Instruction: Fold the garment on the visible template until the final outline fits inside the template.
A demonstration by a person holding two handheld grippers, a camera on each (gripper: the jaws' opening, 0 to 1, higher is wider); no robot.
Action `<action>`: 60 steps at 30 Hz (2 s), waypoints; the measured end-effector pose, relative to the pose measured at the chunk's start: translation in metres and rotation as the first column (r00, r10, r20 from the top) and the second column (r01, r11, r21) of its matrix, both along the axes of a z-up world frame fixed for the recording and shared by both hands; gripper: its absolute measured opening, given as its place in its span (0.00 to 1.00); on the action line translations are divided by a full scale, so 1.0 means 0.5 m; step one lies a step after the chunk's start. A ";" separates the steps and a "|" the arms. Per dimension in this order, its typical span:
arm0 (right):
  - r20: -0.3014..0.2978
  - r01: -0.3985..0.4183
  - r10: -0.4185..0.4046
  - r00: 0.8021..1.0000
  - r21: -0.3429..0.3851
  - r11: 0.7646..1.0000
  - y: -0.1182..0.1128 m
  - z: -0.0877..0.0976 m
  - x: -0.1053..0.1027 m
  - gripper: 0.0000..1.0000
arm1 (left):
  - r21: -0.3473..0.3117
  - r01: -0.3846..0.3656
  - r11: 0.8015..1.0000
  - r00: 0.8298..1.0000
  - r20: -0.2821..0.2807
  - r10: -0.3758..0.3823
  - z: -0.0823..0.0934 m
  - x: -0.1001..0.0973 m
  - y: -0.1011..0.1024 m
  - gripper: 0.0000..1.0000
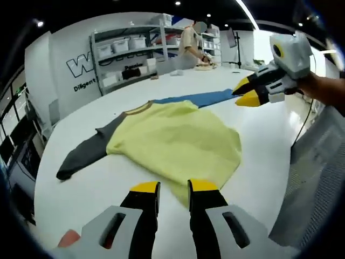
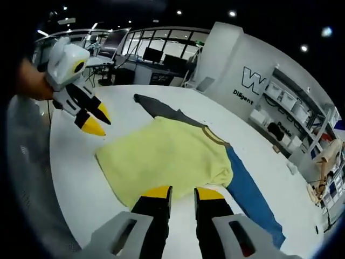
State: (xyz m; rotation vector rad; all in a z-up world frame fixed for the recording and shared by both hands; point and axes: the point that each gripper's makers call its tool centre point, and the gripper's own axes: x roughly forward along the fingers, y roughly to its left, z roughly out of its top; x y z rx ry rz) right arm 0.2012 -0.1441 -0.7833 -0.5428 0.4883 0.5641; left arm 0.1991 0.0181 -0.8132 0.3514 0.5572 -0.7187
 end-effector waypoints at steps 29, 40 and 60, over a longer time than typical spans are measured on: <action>-0.389 0.149 -0.057 0.919 0.212 0.966 0.009 -0.134 -0.015 0.21 | -0.016 -0.113 0.993 0.964 -0.246 0.106 -0.095 -0.016 -0.008 0.20; -0.398 0.121 -0.016 0.917 0.240 0.963 0.026 -0.126 -0.024 0.00 | -0.017 -0.116 0.993 0.961 -0.256 0.108 -0.096 -0.014 -0.011 0.02; -0.231 0.135 -0.049 0.972 0.372 0.918 0.023 0.094 0.061 0.00 | -0.171 -0.129 0.977 0.985 -0.136 0.106 0.081 0.060 -0.014 0.02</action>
